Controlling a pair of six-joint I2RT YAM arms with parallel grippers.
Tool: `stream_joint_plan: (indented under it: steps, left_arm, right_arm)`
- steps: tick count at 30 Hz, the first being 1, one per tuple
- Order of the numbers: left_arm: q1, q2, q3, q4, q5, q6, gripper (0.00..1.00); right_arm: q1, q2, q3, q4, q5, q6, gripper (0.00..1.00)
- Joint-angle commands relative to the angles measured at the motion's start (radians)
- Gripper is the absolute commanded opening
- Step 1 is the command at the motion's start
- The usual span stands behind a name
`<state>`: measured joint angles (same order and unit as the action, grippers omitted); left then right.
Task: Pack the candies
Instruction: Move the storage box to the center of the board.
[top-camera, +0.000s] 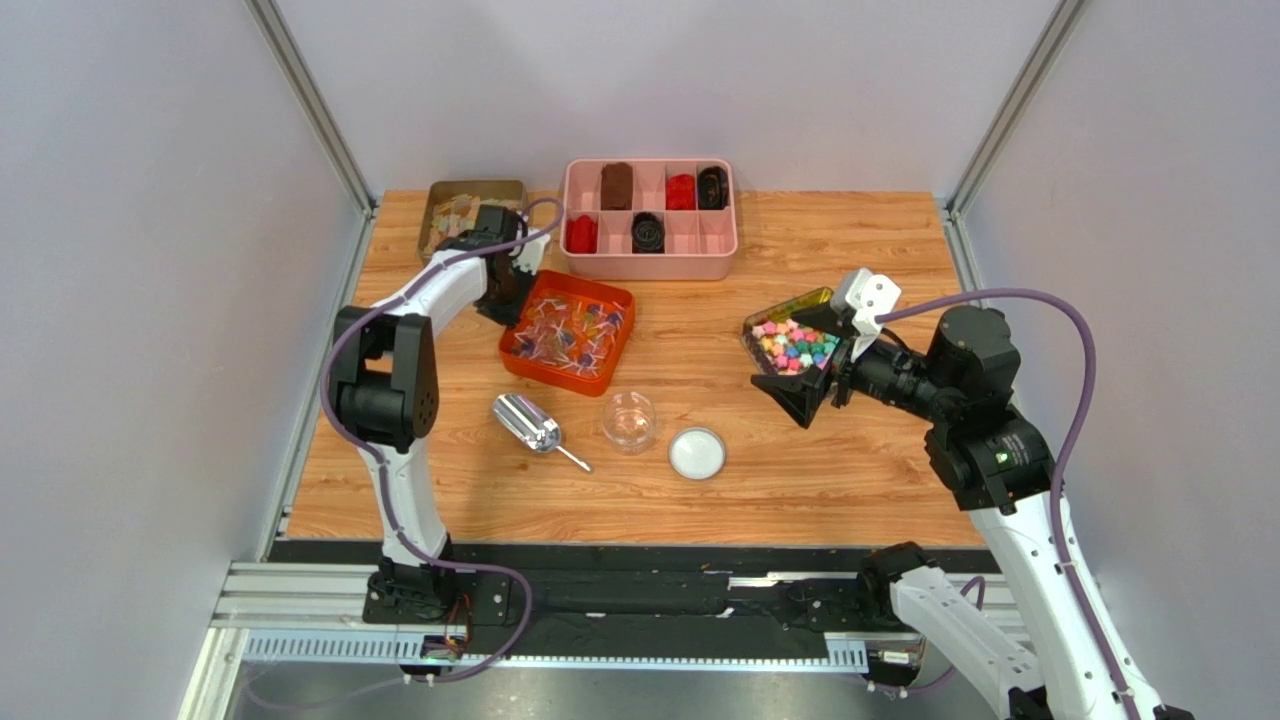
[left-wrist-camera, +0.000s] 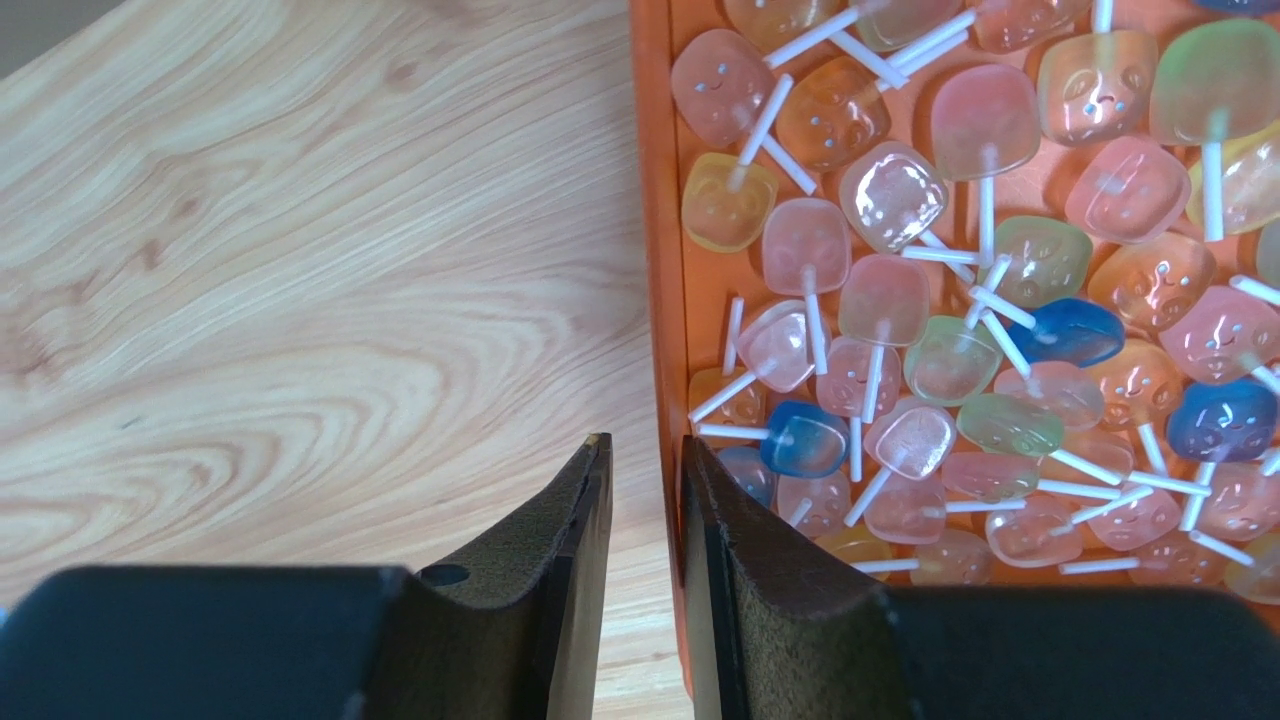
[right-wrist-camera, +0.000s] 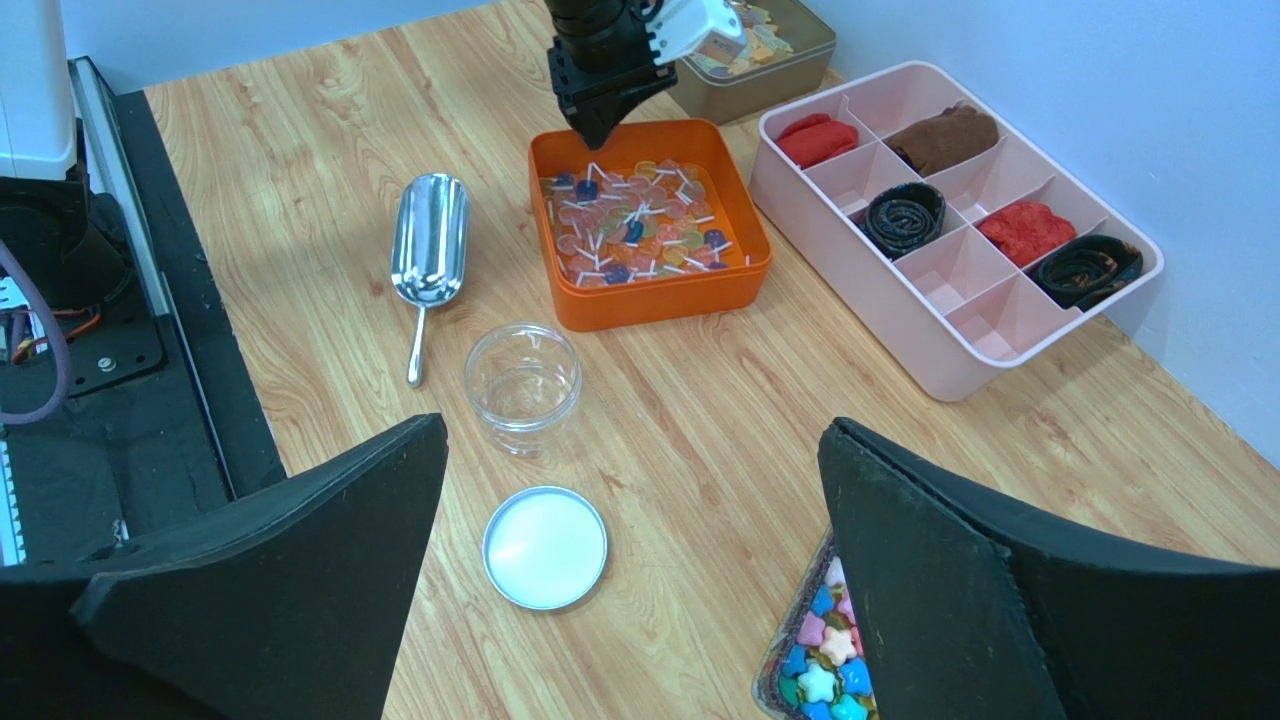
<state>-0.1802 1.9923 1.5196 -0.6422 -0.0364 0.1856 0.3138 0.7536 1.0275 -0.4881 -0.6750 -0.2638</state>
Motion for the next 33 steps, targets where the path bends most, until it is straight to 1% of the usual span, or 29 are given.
stream_joint_plan:
  steps: [1,14,15,22,33]
  left_arm:
    - [0.054,-0.084,-0.013,0.026,-0.025,0.018,0.32]
    - [0.174,-0.110,-0.052,0.053,-0.036,0.049,0.32]
    - [0.203,-0.112,-0.055,0.058,-0.037,0.052,0.32]
    - [0.286,-0.142,-0.099,0.084,-0.040,0.074,0.32]
    - [0.375,-0.201,-0.148,0.110,-0.051,0.123,0.32]
  right_arm:
    - [0.005,0.000,-0.009,0.040,-0.015,-0.009,1.00]
    - [0.004,0.000,-0.009,0.039,-0.018,-0.009,1.00]
    - [0.005,0.000,-0.009,0.039,-0.018,-0.009,1.00]
    - [0.005,0.000,-0.007,0.037,-0.018,-0.008,1.00]
    - [0.005,-0.002,-0.007,0.039,-0.018,-0.006,1.00]
